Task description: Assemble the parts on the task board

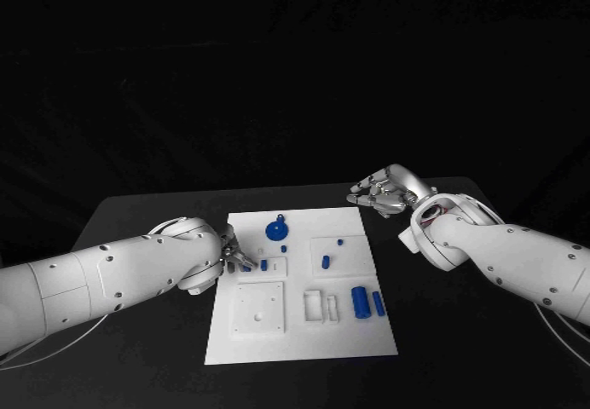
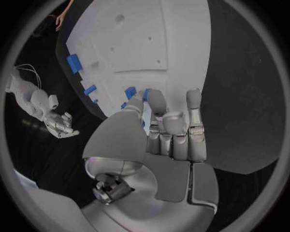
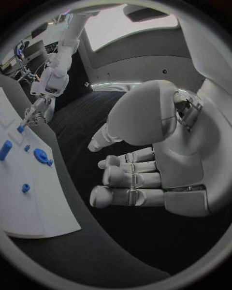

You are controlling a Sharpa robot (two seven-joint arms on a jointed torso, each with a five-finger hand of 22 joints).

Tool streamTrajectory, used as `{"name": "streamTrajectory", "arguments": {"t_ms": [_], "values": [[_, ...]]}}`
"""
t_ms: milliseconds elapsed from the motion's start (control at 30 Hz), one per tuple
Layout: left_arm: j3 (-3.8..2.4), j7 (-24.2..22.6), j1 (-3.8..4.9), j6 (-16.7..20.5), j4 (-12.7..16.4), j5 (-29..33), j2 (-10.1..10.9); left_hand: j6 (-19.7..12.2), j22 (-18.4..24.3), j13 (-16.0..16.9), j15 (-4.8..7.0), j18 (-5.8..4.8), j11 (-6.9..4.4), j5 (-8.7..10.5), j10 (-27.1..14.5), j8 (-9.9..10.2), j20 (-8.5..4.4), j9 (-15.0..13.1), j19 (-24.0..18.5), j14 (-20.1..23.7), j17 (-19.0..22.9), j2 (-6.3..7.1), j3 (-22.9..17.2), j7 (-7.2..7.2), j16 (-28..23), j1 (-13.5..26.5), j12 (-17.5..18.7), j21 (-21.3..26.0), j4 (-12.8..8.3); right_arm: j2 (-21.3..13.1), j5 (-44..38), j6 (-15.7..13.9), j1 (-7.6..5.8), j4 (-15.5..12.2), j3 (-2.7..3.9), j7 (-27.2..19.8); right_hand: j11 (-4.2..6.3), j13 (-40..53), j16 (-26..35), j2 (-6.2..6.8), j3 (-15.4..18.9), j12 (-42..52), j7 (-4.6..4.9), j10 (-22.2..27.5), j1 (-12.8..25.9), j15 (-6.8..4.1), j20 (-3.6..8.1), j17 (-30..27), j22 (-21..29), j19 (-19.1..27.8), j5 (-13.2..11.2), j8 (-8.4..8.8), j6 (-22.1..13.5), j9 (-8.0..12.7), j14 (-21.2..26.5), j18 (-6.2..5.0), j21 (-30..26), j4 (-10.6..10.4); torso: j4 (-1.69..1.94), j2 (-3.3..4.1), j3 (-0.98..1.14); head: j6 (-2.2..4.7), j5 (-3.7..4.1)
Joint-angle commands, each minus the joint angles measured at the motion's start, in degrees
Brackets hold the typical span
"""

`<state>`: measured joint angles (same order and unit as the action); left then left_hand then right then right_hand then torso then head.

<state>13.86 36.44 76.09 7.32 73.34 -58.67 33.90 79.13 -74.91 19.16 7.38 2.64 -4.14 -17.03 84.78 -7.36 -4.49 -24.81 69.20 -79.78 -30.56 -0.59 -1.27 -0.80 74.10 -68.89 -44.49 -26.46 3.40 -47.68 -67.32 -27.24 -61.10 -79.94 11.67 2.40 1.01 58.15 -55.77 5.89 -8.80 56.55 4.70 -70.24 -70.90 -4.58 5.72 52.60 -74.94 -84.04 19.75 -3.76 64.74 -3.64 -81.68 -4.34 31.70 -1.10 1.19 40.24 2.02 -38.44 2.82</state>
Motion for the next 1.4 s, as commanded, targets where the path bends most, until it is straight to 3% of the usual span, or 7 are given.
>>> {"name": "streamTrajectory", "arguments": {"t_ms": [33,467,967,1033,1167,1400], "values": [[0.05,-0.15,-0.10,-1.20,0.04,0.07,-0.24,3.56,-1.13,-0.09,0.19,0.55,-1.10,1.70,1.97,-0.24,-0.14,-0.08,0.28,-0.33,0.11,0.54,0.10,3.85,-0.31,0.30,0.25,0.41,0.84,-0.01,-0.07,0.45,0.03,-0.10,0.02,-0.53,0.00,-0.07,0.27,0.33,0.00,-0.33,-0.06,0.35,0.23,-0.12,0.00,-0.08,-3.46,-0.41,0.22,0.22,-0.31,0.02,0.25,-0.55,-0.31,0.07,0.01,-0.01,-0.02,0.02,0.05],[0.04,-0.06,-0.10,-0.91,-0.29,-0.16,-0.27,3.79,-1.14,-0.36,0.22,0.30,-1.06,3.69,1.97,-0.51,-0.36,-0.17,0.39,-0.30,0.37,3.36,-1.72,3.85,-0.40,1.45,0.21,0.63,4.94,-0.01,-0.06,0.51,0.03,-0.08,0.02,-0.55,-0.02,-0.14,0.28,0.39,0.08,-0.39,-0.03,0.35,0.25,-0.12,0.00,-0.09,-3.46,-0.42,0.24,0.22,-0.39,0.02,0.24,-0.56,-0.32,0.01,0.02,0.00,-0.04,0.08,0.13],[0.03,-0.13,-0.10,-0.88,-0.85,-0.84,-0.26,3.68,-1.13,-0.42,0.22,0.27,-1.05,4.90,1.97,-0.57,-0.39,-0.25,0.39,-0.22,0.54,3.74,-2.03,3.85,-0.49,0.93,0.22,0.68,4.97,-0.05,-0.06,0.53,0.04,-0.05,0.02,-0.60,-0.02,-0.14,0.28,0.39,0.08,-0.39,-0.03,0.35,0.25,-0.12,0.00,-0.09,-3.46,-0.42,0.24,0.22,-0.39,0.02,0.24,-0.56,-0.32,0.01,0.04,0.00,-0.02,0.13,0.25],[0.03,-0.14,-0.10,-0.86,-0.88,-0.87,-0.27,3.69,-1.13,-0.47,0.21,0.24,-1.05,5.72,1.97,-0.58,-0.42,-0.24,0.38,-0.20,0.65,4.13,-2.31,3.83,-0.56,0.67,0.29,0.74,5.21,-0.05,-0.06,0.53,0.04,-0.05,0.02,-0.60,-0.02,-0.14,0.28,0.39,0.08,-0.39,-0.03,0.35,0.25,-0.12,0.00,-0.09,-3.46,-0.42,0.24,0.22,-0.39,0.02,0.24,-0.56,-0.32,0.01,0.04,-0.02,-0.02,0.14,0.25],[0.03,-0.23,-0.10,-0.72,-0.88,-1.09,-0.29,3.77,-1.12,-0.53,0.21,0.21,-1.03,10.94,1.98,-0.66,-0.43,-0.28,0.39,-0.19,0.69,4.82,-2.93,3.82,-0.59,-0.20,0.34,0.81,5.50,-0.02,-0.06,0.54,0.04,-0.05,0.02,-0.61,-0.02,-0.14,0.28,0.39,0.08,-0.39,-0.03,0.35,0.25,-0.12,0.00,-0.09,-3.46,-0.42,0.24,0.22,-0.39,0.02,0.24,-0.56,-0.32,0.01,0.02,-0.02,-0.05,0.17,0.27],[0.03,-0.50,-0.10,-0.76,-0.83,-1.23,-0.35,3.95,-1.12,-0.63,0.19,0.20,-1.02,13.23,1.98,-0.74,-0.41,-0.31,0.46,-0.15,0.79,6.68,-4.06,3.79,-0.67,-1.11,0.32,1.04,8.04,0.02,-0.06,0.58,0.04,-0.04,0.02,-0.62,-0.02,-0.14,0.28,0.39,0.08,-0.39,-0.03,0.35,0.25,-0.12,0.00,-0.09,-3.46,-0.42,0.24,0.22,-0.39,0.02,0.24,-0.56,-0.32,0.01,0.02,-0.02,-0.02,0.15,0.31]]}}
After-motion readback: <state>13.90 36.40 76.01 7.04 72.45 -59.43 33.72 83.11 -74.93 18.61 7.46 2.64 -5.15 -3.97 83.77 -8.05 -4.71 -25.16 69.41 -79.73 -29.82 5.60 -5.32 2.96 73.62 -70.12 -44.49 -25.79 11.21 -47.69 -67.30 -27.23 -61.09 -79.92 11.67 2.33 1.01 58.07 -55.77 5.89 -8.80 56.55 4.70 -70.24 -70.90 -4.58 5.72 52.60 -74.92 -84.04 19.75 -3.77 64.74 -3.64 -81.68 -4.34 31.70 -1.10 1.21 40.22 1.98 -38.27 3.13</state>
